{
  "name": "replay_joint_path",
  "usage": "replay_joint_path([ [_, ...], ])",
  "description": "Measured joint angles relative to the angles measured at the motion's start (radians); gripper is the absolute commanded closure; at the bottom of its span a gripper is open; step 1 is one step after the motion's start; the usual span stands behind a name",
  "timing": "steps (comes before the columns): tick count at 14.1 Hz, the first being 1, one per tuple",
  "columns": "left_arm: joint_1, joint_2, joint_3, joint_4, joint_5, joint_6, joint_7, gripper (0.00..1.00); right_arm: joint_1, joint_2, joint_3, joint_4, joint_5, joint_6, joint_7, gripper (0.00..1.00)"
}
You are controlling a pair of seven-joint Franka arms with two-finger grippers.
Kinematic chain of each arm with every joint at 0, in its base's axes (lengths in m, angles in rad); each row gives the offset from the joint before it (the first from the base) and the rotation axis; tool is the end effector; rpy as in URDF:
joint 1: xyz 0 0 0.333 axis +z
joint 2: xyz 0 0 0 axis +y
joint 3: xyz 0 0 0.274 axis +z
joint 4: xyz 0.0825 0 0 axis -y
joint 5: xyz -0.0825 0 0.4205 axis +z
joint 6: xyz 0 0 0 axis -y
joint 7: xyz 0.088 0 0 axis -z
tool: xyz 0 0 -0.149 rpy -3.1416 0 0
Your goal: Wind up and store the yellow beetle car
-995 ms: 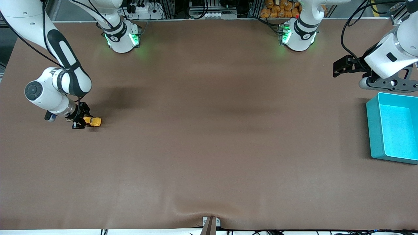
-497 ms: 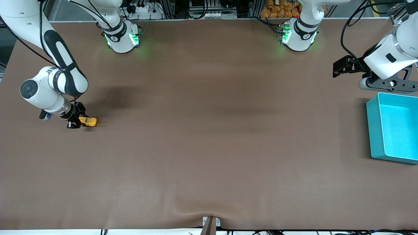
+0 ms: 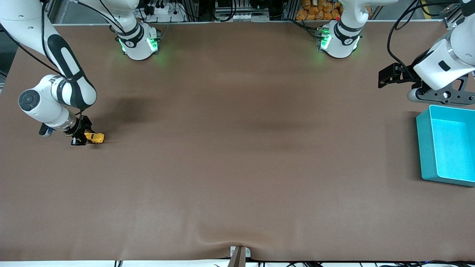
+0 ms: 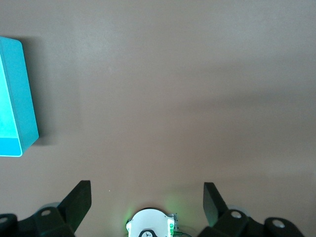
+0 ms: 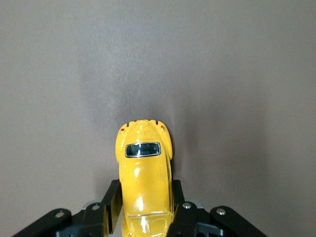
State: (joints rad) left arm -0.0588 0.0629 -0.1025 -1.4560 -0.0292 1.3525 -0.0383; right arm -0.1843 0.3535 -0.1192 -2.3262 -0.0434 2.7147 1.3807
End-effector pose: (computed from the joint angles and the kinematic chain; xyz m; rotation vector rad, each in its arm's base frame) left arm 0.5692 -0.0960 0.5442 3.1055 -0.1979 -0.2632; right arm 0.5014 -0.1632 0.0774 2.1236 -2.2689 0.0966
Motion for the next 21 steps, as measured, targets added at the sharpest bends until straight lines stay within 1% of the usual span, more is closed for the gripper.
replay_joint_path([
  [6,0.0,0.0,0.0,0.0,0.0,0.0,0.0,0.0,-0.05,0.01,0.0,0.007,-0.074,0.03,-0.014,0.91],
  [16,0.0,0.0,0.0,0.0,0.0,0.0,0.0,0.0,-0.087,0.02,0.0,0.014,-0.085,0.053,-0.035,0.92],
  [20,0.0,0.0,0.0,0.0,0.0,0.0,0.0,0.0,-0.089,0.02,0.0,0.015,-0.092,0.054,-0.035,0.88],
  [21,0.0,0.0,0.0,0.0,0.0,0.0,0.0,0.0,-0.089,0.021,0.0,0.015,-0.092,0.054,-0.035,0.86],
])
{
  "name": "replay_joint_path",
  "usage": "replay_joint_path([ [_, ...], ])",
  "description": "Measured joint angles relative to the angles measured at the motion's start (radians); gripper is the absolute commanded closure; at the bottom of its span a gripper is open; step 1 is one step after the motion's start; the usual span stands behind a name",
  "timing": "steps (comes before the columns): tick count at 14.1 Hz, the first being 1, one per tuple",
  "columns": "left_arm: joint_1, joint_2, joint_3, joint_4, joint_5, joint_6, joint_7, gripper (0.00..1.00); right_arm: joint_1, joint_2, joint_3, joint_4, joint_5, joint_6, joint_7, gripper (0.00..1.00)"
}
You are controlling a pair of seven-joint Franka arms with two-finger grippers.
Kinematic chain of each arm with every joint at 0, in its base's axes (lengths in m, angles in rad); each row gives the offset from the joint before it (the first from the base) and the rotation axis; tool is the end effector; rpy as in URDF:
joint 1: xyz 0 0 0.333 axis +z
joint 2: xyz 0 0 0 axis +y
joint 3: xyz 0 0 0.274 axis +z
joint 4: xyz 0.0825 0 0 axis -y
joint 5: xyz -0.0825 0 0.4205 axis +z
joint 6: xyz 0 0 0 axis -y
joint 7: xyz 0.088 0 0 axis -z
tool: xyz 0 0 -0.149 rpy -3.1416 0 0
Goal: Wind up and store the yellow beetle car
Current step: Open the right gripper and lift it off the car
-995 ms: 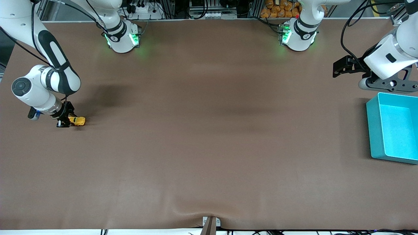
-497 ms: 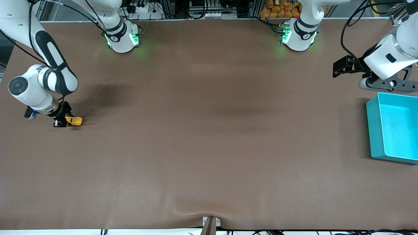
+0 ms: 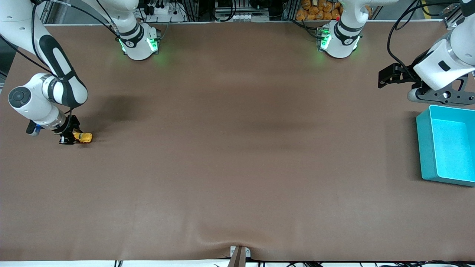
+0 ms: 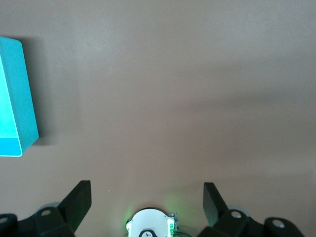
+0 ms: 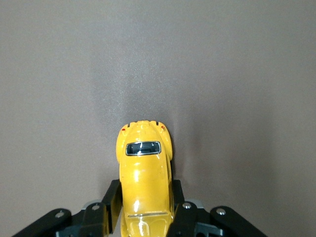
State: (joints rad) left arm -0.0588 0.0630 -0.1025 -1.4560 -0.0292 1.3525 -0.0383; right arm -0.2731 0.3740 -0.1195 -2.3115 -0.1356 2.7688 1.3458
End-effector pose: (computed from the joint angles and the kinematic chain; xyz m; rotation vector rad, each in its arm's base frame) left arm 0.5692 -0.0960 0.5442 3.1055 -0.1979 -0.2633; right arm 0.4947 -0.2081 0.0768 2.1465 -2.2191 0.1837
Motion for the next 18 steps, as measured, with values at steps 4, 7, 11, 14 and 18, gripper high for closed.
replay_joint_path([
  [4,0.0,0.0,0.0,0.0,0.0,0.0,0.0,0.0,0.0,0.0,0.0,0.0,-0.001,0.0,0.0,0.66],
  [7,0.003,0.001,0.0,0.0,0.0,0.0,0.0,0.0,-0.001,0.0,0.0,0.001,-0.002,-0.001,0.0,0.67],
  [11,0.004,0.001,0.0,0.0,0.0,0.0,0.0,0.0,-0.005,0.018,-0.003,0.007,-0.003,-0.011,-0.002,0.0],
  [14,0.004,0.001,0.0,0.0,0.0,0.0,0.0,0.0,-0.007,0.025,-0.005,0.091,-0.005,-0.17,-0.003,0.0],
  [18,0.004,0.002,0.0,0.0,0.0,0.0,0.0,0.0,-0.007,-0.047,0.018,0.305,-0.005,-0.555,-0.015,0.0],
])
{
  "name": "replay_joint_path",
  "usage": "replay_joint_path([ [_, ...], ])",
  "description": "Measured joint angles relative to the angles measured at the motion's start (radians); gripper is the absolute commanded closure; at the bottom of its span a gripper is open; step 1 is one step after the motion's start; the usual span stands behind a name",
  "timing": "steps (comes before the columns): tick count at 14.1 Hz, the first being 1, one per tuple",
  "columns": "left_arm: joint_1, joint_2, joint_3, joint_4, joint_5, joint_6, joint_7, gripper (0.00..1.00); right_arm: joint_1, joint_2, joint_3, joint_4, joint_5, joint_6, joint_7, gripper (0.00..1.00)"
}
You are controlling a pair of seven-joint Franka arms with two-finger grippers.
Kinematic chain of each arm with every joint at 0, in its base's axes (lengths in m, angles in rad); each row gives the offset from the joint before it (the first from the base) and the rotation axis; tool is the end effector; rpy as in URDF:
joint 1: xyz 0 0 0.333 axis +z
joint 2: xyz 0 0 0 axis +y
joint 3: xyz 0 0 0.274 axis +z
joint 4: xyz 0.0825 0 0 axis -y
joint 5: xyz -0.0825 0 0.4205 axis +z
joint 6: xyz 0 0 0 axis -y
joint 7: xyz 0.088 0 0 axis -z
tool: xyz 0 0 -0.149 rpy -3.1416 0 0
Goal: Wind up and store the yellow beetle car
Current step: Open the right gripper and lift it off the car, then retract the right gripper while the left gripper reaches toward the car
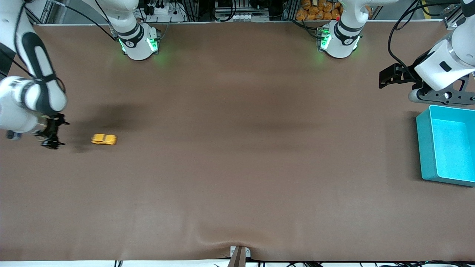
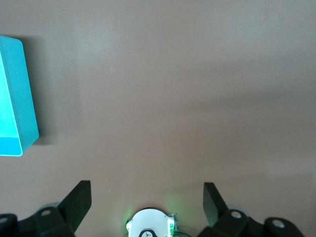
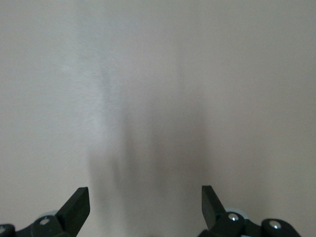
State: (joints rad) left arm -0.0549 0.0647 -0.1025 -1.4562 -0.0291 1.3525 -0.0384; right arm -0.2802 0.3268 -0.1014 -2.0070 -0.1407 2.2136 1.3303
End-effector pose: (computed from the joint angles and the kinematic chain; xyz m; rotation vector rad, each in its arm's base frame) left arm 0.5700 -0.0938 0.5431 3.1054 -0.1916 -0.2662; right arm 0.5502 -0.2328 0.1784 2.0449 -2.1423 -0.0628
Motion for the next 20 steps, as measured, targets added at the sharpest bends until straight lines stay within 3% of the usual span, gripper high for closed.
replay_joint_path([
  [3,0.0,0.002,0.0,0.0,0.0,0.0,0.0,0.0,0.003,-0.058,0.083,0.082,0.0,-0.163,-0.054,0.0],
  [10,0.013,0.003,0.007,-0.005,0.004,0.0,-0.014,0.0,0.012,-0.176,0.219,0.109,0.0,-0.303,-0.365,0.0],
  [14,0.099,0.021,0.014,-0.06,0.006,0.004,-0.097,0.0,0.049,-0.226,0.253,0.115,0.013,-0.332,-0.524,0.0],
  [20,0.146,0.048,0.008,-0.183,0.006,0.149,-0.31,0.0,0.069,-0.256,0.257,0.236,0.076,-0.556,-0.824,0.0],
])
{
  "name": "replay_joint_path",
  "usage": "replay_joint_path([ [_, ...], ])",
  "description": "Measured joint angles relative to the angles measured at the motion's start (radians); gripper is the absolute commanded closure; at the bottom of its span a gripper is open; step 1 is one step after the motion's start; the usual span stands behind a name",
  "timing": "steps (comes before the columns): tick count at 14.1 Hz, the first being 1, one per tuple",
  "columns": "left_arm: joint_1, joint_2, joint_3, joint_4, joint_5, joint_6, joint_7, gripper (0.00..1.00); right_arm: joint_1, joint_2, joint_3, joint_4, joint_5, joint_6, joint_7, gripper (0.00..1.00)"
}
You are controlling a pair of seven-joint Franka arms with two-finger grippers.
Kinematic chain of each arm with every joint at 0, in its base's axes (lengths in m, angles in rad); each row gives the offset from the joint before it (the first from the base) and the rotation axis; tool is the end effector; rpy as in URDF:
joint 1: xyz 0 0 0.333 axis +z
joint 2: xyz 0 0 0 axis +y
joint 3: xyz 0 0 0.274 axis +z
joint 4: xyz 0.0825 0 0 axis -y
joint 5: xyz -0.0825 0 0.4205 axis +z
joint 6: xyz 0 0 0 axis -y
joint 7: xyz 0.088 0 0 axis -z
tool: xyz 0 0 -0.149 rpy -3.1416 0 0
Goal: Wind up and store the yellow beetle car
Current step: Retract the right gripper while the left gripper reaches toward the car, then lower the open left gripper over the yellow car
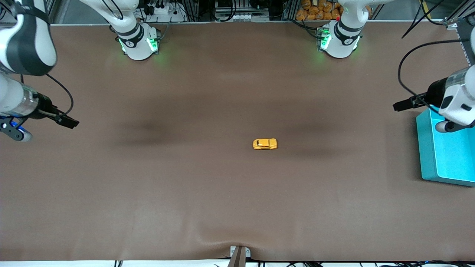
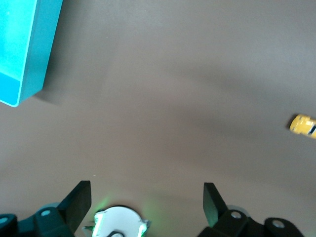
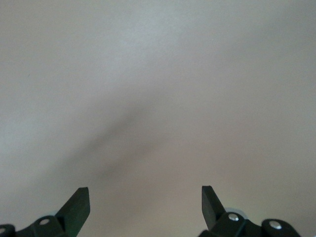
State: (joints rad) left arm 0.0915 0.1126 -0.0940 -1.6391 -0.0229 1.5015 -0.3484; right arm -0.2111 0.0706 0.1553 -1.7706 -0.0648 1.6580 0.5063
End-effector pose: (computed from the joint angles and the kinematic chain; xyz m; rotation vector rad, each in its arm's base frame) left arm 0.5896 -0.0036 0.4357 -3.0598 -0.5354 0.3930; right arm 0.5868 -0.0429 0.4058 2.9247 -0.8251 -0.2527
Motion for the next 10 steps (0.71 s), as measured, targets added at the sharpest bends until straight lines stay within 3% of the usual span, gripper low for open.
replay_joint_path([
  [2,-0.002,-0.001,-0.027,-0.05,0.0,0.063,-0.087,0.0,0.001,0.0,0.0,0.045,0.025,-0.04,-0.021,0.0],
  [6,-0.015,0.003,-0.148,-0.128,-0.001,0.174,-0.284,0.0,0.045,0.0,0.003,0.084,0.068,-0.092,-0.028,0.0],
  [10,-0.047,0.079,-0.266,-0.133,-0.002,0.289,-0.536,0.0,0.09,-0.002,0.004,0.162,0.087,-0.143,-0.065,0.0],
])
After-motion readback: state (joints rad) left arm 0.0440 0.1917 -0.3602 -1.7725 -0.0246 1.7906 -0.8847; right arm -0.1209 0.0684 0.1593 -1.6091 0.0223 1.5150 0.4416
